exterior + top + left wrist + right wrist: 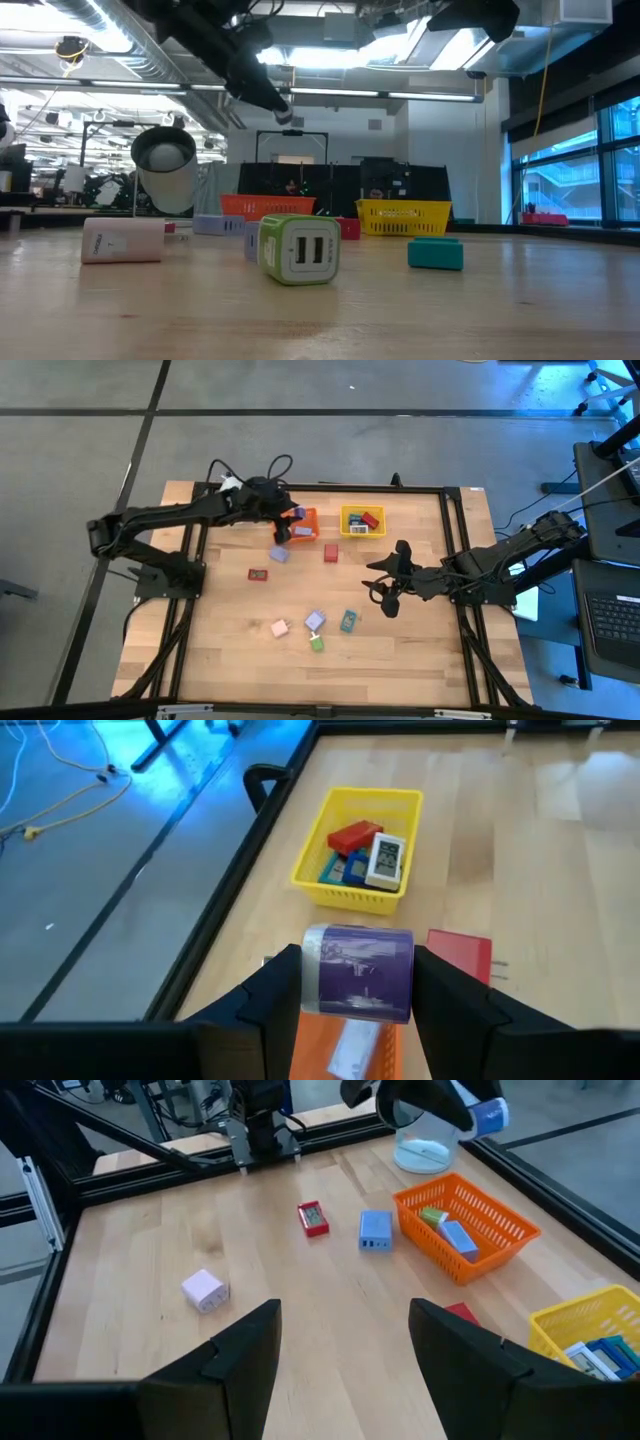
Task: Pick & Place Office items
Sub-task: Put the dark blue charger adapter into the yellow bin
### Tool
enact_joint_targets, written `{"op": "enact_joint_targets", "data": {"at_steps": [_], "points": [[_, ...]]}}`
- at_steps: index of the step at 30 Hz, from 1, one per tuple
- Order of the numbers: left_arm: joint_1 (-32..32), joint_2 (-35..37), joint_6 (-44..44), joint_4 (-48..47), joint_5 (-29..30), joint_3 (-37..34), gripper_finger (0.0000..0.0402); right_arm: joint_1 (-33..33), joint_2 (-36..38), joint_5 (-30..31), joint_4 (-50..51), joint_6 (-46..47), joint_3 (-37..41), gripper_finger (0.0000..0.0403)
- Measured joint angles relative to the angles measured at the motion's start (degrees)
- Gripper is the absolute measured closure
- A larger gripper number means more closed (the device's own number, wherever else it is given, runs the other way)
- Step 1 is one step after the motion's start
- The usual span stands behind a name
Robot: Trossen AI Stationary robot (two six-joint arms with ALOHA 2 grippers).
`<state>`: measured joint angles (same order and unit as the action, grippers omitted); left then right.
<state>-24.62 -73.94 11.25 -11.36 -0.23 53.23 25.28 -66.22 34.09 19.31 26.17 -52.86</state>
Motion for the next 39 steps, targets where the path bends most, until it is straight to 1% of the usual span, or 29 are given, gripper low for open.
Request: {"op": "enact_joint_targets", "data": {"at_steps": [9,12,20,29,39], "points": [[-1.4,-0.5,-0.2,-1.8,0.5,-4.2,0.0247,0.0,0.0,-0.5,0.0,0.2,0.0,0.0179],[-2.1,-0.4,-0.2,-2.0,0.6,-4.2,0.0247,0.0,0.0,-0.5,0.0,0.2,0.0,0.0179],[-5.0,-0.6,0.4,-6.2,1.2,-4.2,0.0247,0.0,0.0,-0.5,0.0,0.3,0.0,0.0179],[-6.1,-5.9,1.0,-8.9,0.7,-4.1,0.0247,0.0,0.0,-0.7,0.0,0.3,0.0,0.0179],[-8.2,-9.9,1.5,-9.0,0.7,-4.1,0.0247,0.0,-0.2,-2.0,0.0,0.3,0.0,0.0179]]}}
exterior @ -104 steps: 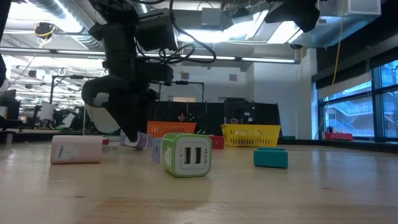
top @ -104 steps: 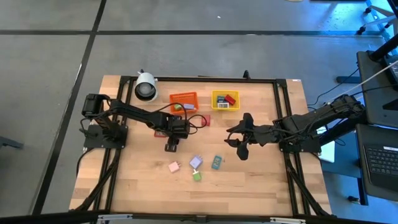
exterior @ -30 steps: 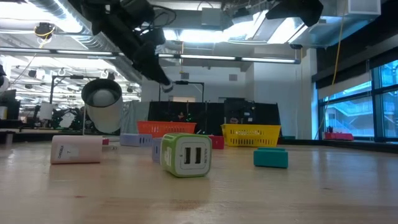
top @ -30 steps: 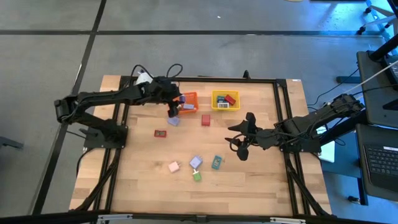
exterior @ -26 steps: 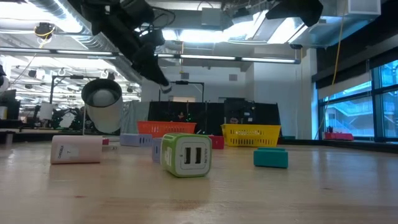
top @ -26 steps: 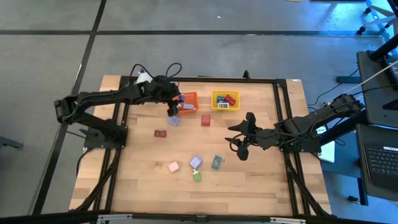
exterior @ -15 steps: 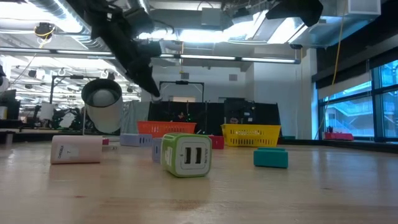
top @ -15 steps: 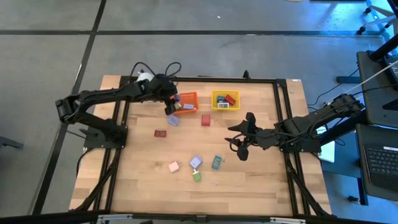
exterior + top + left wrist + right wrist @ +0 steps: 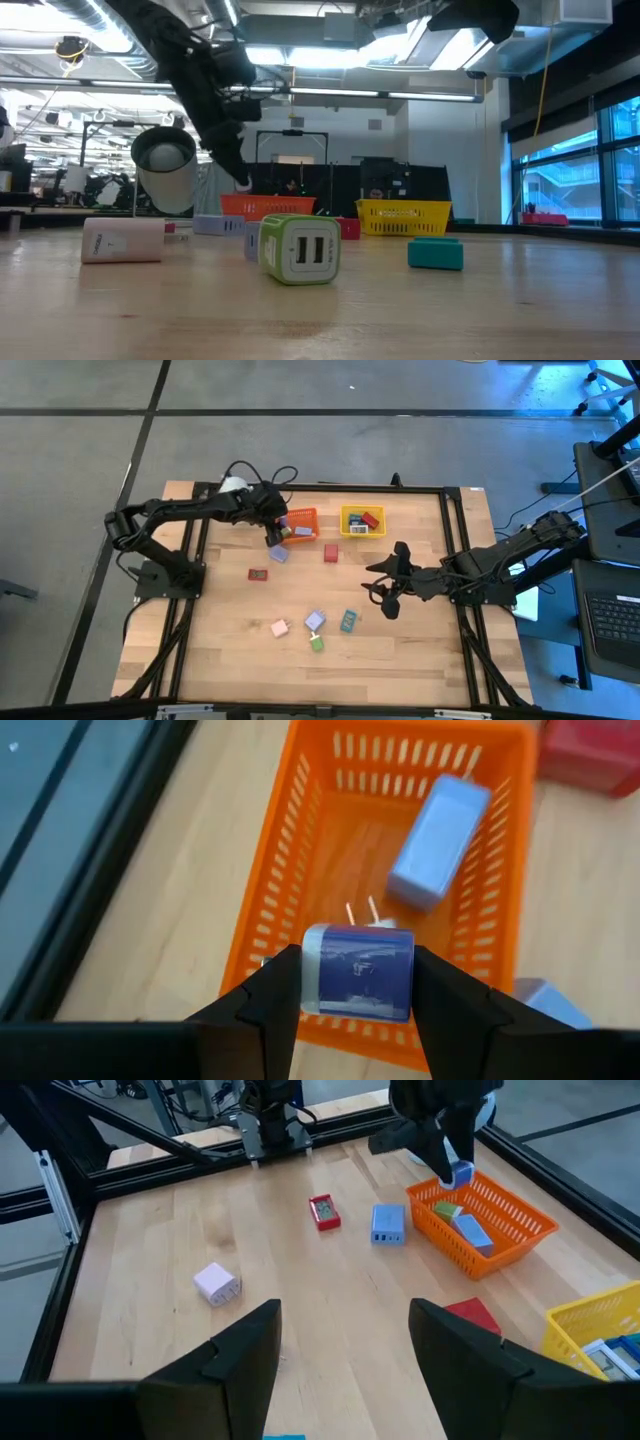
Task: Pick & Place Office items
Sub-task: Put the dark blue charger adapter into the yellow bin, then put the red digital clock into the yellow bin
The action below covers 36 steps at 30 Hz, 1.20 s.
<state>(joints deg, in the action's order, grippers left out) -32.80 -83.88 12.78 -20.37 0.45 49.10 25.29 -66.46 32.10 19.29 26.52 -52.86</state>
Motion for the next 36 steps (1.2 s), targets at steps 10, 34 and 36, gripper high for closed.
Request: {"op": "enact_joint_targets", "data": {"at_steps": [10,34,36], "points": [[-0.4,-4.5,0.7,-0.9,-0.7,0.0,0.0243,0.0,-0.8,-0.2,-0.1,0.0,0.0,0.0179],[-0.3,-4.5,-1.9,-3.1,-1.6,2.6,0.0169,0.0,-0.9,-1.1,-0.2,-0.2,0.0,0.0179],[-0.3,-4.5,-1.3,-3.7,-1.6,3.9,0.0162,0.0,-0.9,-1.3,-0.2,-0.2,0.0,0.0179]]}}
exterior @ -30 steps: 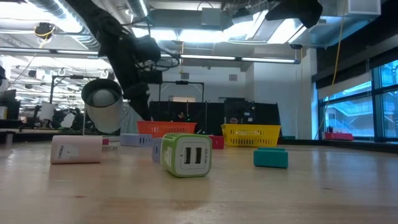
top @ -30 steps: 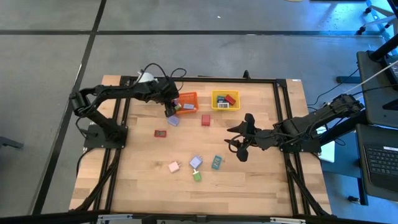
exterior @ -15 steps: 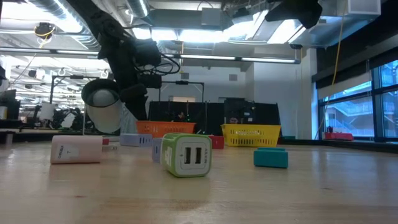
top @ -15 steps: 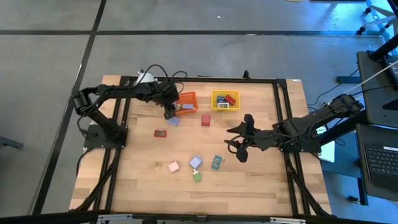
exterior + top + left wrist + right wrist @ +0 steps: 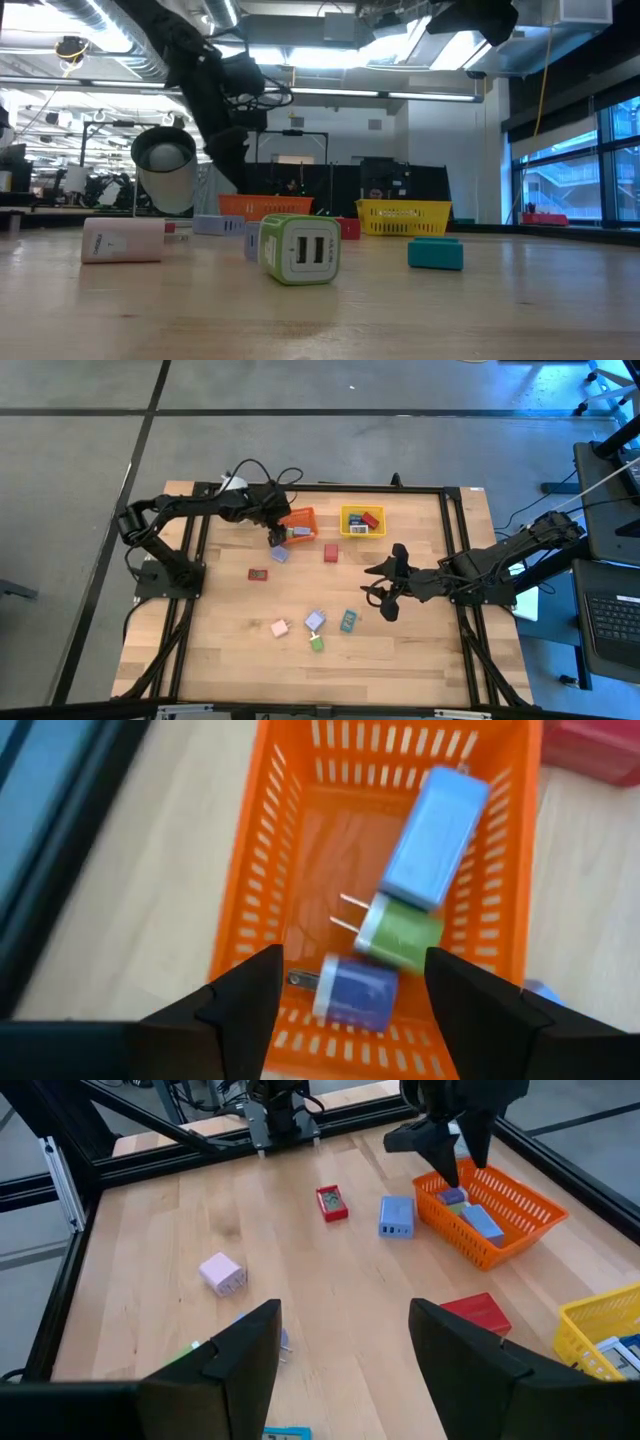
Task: Pick & Place Office items
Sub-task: Put the red digital clock into the yellow bin
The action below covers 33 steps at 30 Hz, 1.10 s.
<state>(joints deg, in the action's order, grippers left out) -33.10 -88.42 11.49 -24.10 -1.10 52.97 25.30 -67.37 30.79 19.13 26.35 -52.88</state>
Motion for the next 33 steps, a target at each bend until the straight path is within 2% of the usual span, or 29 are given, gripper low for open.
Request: {"op": "enact_joint_targets", "data": {"at_steps": [4,9,16,22,29,33], "points": [[0.0,0.0,1.2,-5.9,-0.3,3.3,0.0159,0.0,0.0,0.0,0.0,-0.1,0.0,0.0179],[0.7,0.3,2.6,-20.6,0.2,9.6,0.0166,0.0,0.0,-0.2,0.0,-0.3,0.0,0.0179],[4.8,5.3,0.5,-34.5,0.0,16.5,0.0181,0.0,-0.4,-0.2,0.1,-0.7,0.0,0.0179],[10.4,10.2,-5.0,-41.4,0.2,16.7,0.0184,0.0,-1.3,-0.3,0.1,-0.7,0.0,0.0179],[18.2,10.6,-7.8,-48.4,8.8,16.3,0.0174,0.0,-1.9,-0.8,0.1,-0.8,0.0,0.0179],[19.8,10.4,-8.7,-47.6,8.9,13.4,0.0169,0.0,-1.9,-1.3,0.1,-0.8,0.0,0.0179]]}}
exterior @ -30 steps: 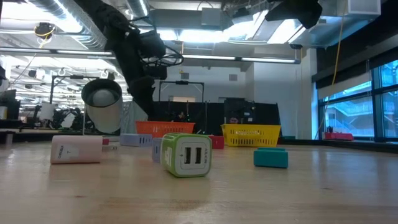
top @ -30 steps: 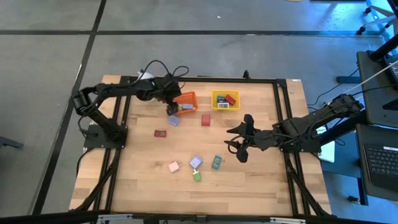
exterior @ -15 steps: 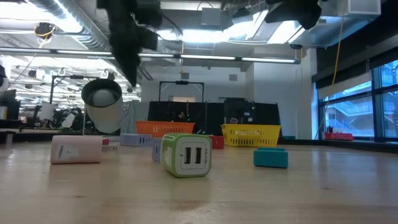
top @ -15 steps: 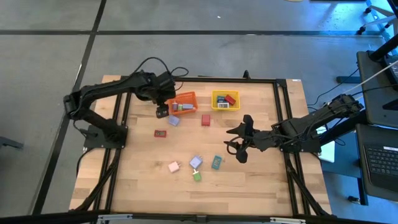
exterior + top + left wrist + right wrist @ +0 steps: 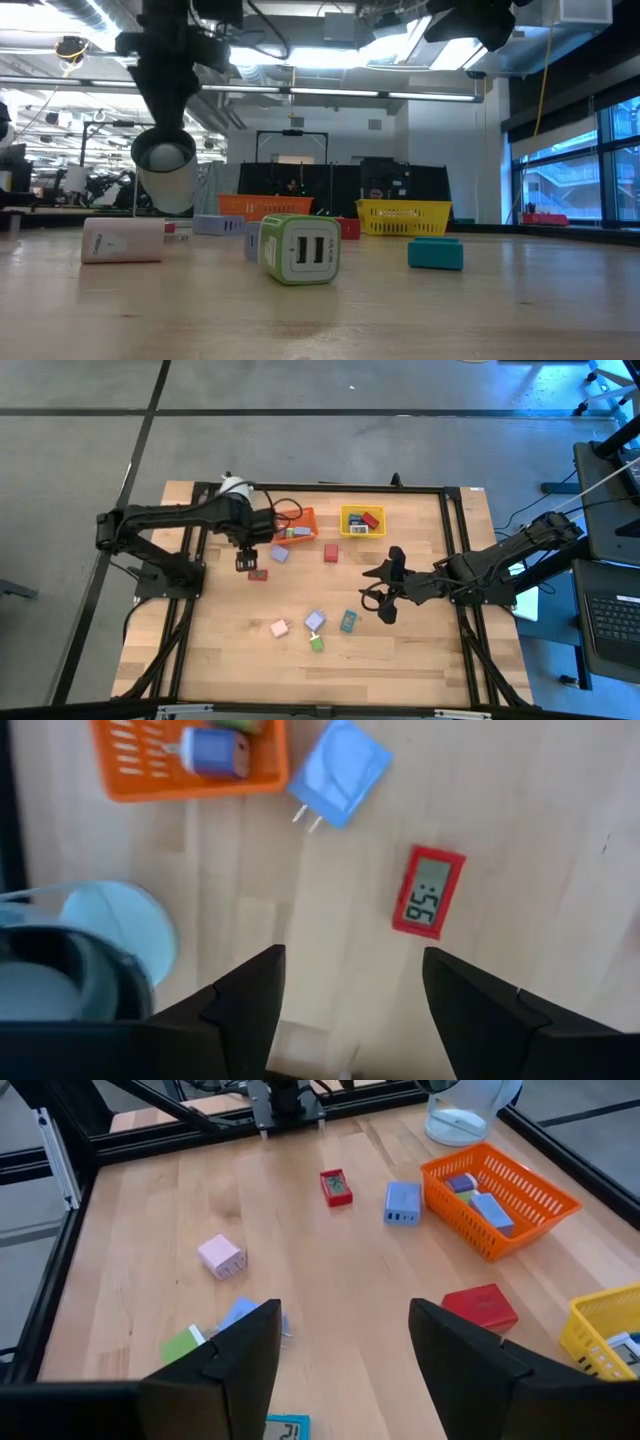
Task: Pick & Place Office items
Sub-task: Put the red digital clock into the yellow bin
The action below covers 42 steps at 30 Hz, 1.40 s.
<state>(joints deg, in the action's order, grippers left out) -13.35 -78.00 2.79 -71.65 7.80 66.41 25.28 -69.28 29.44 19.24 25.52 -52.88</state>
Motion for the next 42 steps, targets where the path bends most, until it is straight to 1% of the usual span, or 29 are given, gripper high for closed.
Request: {"op": "enact_joint_targets", "data": {"at_steps": [3,8,23,29,33,38,42], "points": [[0.9,0.0,-0.2,1.2,-0.5,-2.7,0.017,0.0,0.0,-0.4,-0.2,0.0,0.0,0.0179],[2.0,0.0,-0.6,3.4,-1.6,-5.0,0.017,0.0,0.0,-0.4,-0.2,0.0,0.0,0.0179],[2.2,-0.2,-2.2,6.8,-5.1,-6.1,0.0171,0.0,0.0,-0.5,-0.1,0.2,0.0,0.0179],[2.8,-3.9,-1.2,8.6,-5.0,-6.3,0.0173,0.0,0.0,-0.5,-0.1,0.6,0.0,0.0179],[2.9,-6.8,0.3,9.7,-4.6,-8.3,0.0172,0.1,0.0,-0.5,-0.1,0.7,0.0,0.0179],[2.9,-7.7,0.9,12.9,-4.6,-12.3,0.0175,0.1,0.0,-0.8,-0.1,0.7,0.0,0.0179],[3.2,-7.7,0.9,15.0,-4.7,-14.1,0.0176,0.1,0.0,-1.0,-0.1,0.7,0.0,0.0179]]}}
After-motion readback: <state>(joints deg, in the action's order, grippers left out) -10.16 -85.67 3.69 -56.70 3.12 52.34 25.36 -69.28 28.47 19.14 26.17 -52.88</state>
